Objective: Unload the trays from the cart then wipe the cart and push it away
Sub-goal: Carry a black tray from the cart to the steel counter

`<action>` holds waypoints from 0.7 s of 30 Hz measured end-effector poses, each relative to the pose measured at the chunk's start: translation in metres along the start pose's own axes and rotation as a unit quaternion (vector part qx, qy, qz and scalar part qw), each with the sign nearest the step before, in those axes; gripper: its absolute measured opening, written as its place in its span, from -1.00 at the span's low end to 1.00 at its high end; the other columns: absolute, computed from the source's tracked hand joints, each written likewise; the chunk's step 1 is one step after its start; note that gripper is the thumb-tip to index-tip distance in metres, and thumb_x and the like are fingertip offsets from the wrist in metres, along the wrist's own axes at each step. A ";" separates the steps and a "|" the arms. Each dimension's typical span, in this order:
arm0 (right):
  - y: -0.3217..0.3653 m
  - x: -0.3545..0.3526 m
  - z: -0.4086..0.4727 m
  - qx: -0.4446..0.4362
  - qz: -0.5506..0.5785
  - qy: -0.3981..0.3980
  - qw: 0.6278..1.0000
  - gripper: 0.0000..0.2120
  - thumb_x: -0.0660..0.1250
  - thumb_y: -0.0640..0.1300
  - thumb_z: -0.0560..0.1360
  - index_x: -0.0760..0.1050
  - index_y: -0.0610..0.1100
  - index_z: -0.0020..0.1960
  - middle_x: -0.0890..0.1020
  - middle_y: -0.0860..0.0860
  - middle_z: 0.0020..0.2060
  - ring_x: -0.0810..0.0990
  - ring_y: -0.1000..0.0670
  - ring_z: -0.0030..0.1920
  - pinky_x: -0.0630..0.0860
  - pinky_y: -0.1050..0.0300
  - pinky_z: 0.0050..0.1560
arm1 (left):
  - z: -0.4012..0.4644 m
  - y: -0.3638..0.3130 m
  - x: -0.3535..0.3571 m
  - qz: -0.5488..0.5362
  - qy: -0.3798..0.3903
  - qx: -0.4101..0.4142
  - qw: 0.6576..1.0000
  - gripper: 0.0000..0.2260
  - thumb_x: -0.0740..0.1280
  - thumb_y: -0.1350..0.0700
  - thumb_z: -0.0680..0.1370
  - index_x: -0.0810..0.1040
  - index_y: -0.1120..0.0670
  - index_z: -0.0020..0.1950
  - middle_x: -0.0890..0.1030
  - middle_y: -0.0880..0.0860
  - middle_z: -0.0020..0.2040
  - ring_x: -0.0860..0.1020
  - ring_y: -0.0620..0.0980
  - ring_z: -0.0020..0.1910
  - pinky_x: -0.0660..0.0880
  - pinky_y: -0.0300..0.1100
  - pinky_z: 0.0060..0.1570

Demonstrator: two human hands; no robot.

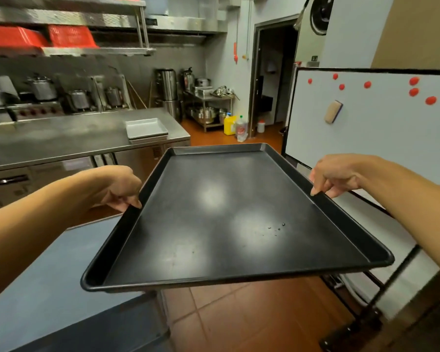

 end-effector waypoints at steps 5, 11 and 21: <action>0.032 -0.013 0.055 -0.009 0.005 0.010 1.000 -0.79 0.40 -0.48 0.43 0.47 -0.22 -0.16 0.52 -0.16 -0.21 0.52 -0.06 -0.27 0.52 0.16 -0.40 | 0.040 -0.010 -0.029 0.023 -0.018 0.013 0.999 -0.85 0.40 0.40 0.53 0.60 0.30 -0.24 0.59 0.15 -0.36 0.55 -0.07 -0.61 0.43 -0.31 -0.59; 0.062 -0.019 0.133 -0.008 0.007 0.030 0.999 -0.65 0.43 -0.49 0.39 0.55 -0.34 0.16 0.63 -0.34 0.07 0.70 -0.27 0.05 0.66 -0.07 -0.01 | 0.105 -0.024 -0.050 0.025 -0.044 -0.023 0.998 -0.90 0.42 0.39 0.51 0.59 0.29 -0.20 0.55 0.06 -0.55 0.50 -0.05 -0.61 0.43 -0.24 -0.58; 0.140 -0.045 0.309 -0.066 -0.020 0.089 0.994 -0.76 0.36 -0.53 0.45 0.48 -0.24 -0.24 0.50 -0.13 -0.27 0.51 -0.07 -0.28 0.47 0.13 -0.44 | 0.242 -0.059 -0.082 0.096 -0.048 -0.101 0.989 -0.87 0.40 0.24 0.58 0.61 0.23 -0.16 0.64 0.06 -0.41 0.57 -0.09 -0.53 0.42 -0.31 -0.54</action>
Point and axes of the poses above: each hand's wrist, its own z-axis towards the middle knuckle, its own x-axis out of the palm, y = z × x, the point moved 2 cm from there along z, towards the middle knuckle
